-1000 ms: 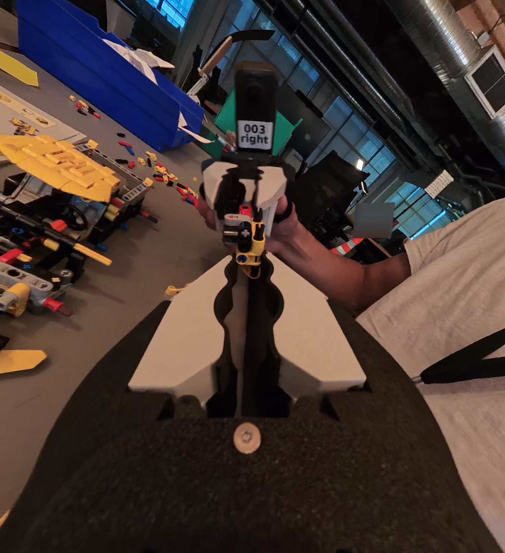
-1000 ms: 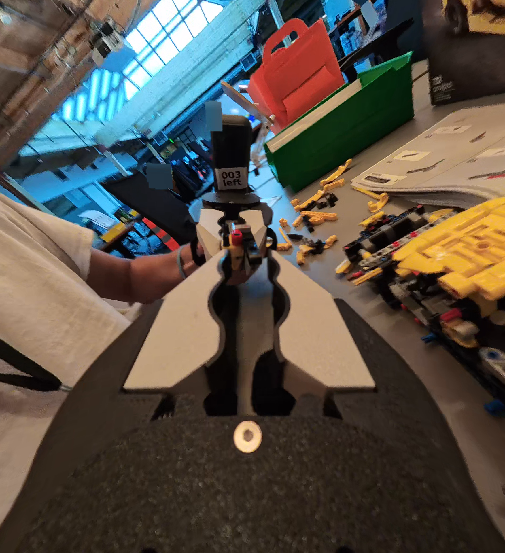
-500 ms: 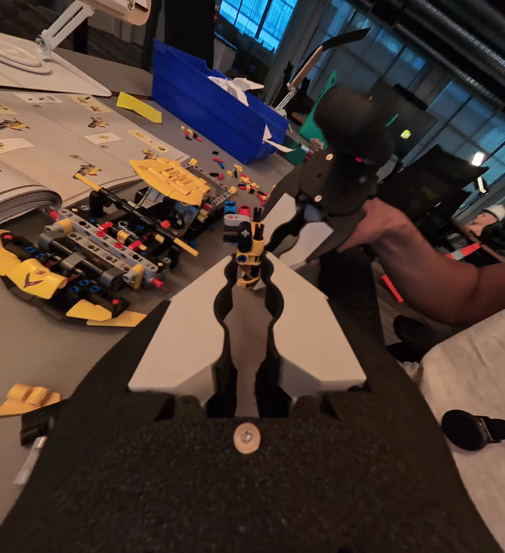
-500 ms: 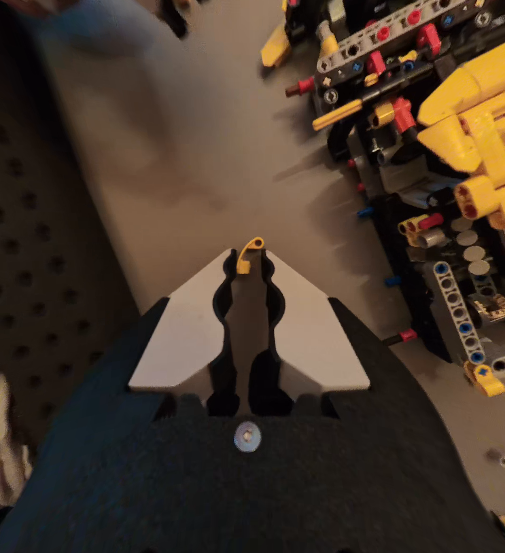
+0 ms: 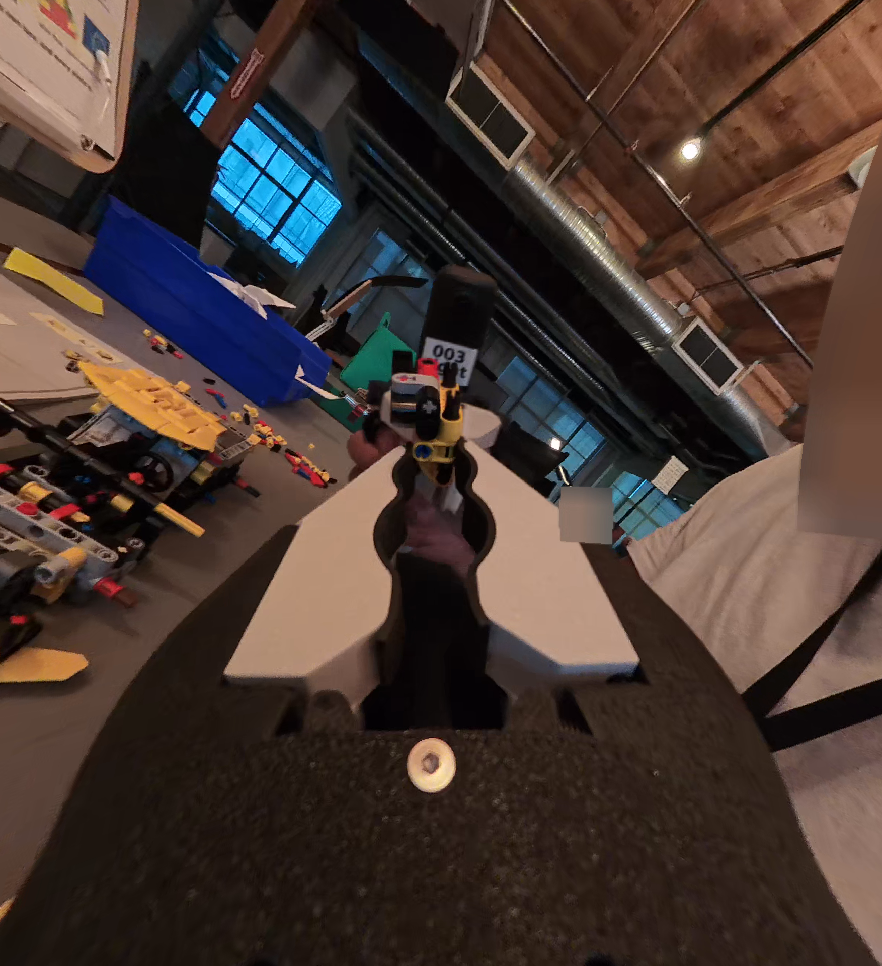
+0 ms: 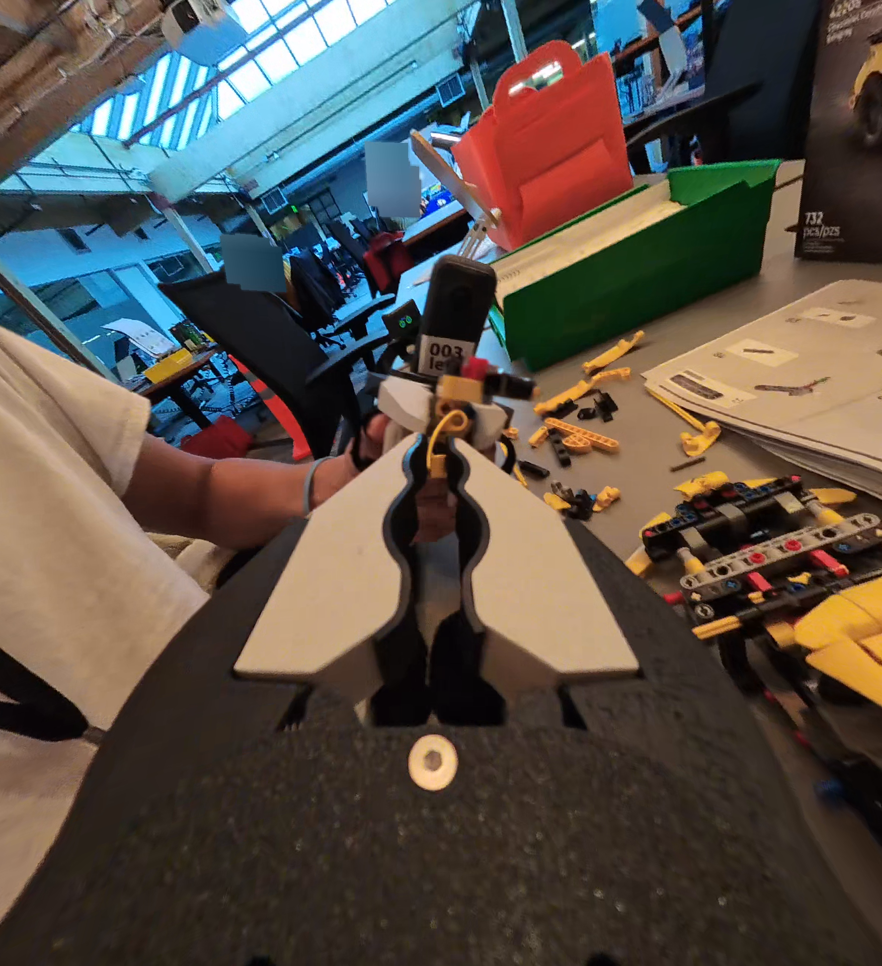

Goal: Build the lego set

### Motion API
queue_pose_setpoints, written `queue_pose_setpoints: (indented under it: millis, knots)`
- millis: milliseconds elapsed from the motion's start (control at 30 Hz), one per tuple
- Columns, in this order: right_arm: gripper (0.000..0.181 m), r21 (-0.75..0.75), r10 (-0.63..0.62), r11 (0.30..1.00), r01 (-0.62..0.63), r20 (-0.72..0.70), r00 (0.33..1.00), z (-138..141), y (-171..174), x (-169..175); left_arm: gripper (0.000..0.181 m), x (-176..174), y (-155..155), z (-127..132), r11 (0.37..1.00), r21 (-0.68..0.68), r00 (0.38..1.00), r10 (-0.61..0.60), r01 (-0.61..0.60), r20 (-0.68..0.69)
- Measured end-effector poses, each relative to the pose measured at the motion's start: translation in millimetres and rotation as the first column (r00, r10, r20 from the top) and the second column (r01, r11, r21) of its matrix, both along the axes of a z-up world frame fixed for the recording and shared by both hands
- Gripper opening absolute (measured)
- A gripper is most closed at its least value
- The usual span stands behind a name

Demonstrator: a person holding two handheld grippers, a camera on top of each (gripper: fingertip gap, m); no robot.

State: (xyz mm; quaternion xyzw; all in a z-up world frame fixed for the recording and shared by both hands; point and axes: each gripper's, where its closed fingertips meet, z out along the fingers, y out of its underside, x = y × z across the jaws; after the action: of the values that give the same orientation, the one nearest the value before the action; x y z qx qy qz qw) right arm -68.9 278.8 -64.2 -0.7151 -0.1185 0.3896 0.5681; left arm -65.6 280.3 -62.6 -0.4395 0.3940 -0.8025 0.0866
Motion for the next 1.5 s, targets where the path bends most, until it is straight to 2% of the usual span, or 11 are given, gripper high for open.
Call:
queue_pose_setpoints:
  millis: [167, 333, 400, 733, 833, 967, 1133, 1267, 1333, 1400, 1500]
  knots:
    - [0.006, -0.006, 0.016, 1.0, -0.017, -0.146, 0.989, 2.4, 0.1, 5.5, 0.014, 1.0, -0.3, -1.2, 1.0, 0.002, 1.0, 0.0, 0.0, -0.004]
    - [0.006, -0.001, -0.034, 0.999, 0.035, -0.135, 0.99, -3.5, 5.3, 6.7, 0.014, 3.0, -1.7, -1.8, 1.0, -0.007, 1.0, -0.007, 0.007, -0.01]
    - [0.006, 0.0, 0.002, 1.0, -0.002, -0.177, 0.984, -0.2, 3.0, 4.5, 0.014, 3.8, -1.9, -1.8, 1.0, 0.001, 1.0, 0.003, -0.003, -0.009]
    - [0.006, -0.017, 0.01, 1.0, -0.014, -0.215, 0.977, -6.6, 5.2, 9.4, 0.014, 8.5, 1.4, -4.8, 0.998, -0.055, 0.999, 0.014, -0.016, -0.035]
    - [0.006, -0.007, 0.013, 1.0, -0.016, -0.287, 0.958, -1.7, 5.3, 9.9, 0.014, 9.0, 1.4, -0.9, 0.998, -0.045, 0.999, 0.046, -0.047, -0.012]
    - [0.006, -0.02, 0.048, 0.998, -0.063, -0.422, 0.905, 1.4, 4.6, 10.5, 0.014, 10.6, 0.4, 0.7, 0.992, 0.046, 0.993, 0.119, -0.119, 0.011]
    - [0.006, -0.005, 0.048, 0.998, -0.055, -0.417, 0.908, 3.1, 4.9, 9.7, 0.015, 10.7, 1.3, 2.7, 0.992, 0.005, 0.992, 0.127, -0.128, 0.021]
    - [0.006, -0.015, -0.029, 1.0, 0.025, -0.319, 0.947, -3.9, 8.5, 13.2, 0.014, 14.7, 4.5, -3.1, 0.987, 0.01, 0.987, 0.16, -0.16, -0.009]
    - [0.006, -0.006, -0.044, 0.999, 0.044, -0.338, 0.94, -2.1, 9.3, 13.9, 0.015, 15.1, 5.1, -1.4, 0.987, -0.019, 0.987, 0.162, -0.162, -0.002]
    - [0.006, -0.003, -0.01, 1.0, 0.01, -0.418, 0.909, 1.1, 7.8, 12.6, 0.015, 14.5, 3.5, 1.4, 0.988, -0.041, 0.988, 0.153, -0.152, 0.013]
    - [0.006, 0.005, 0.02, 1.0, -0.02, -0.432, 0.902, 2.9, 5.1, 11.6, 0.014, 13.7, 0.8, 3.0, 0.991, -0.072, 0.993, 0.118, -0.117, 0.018]
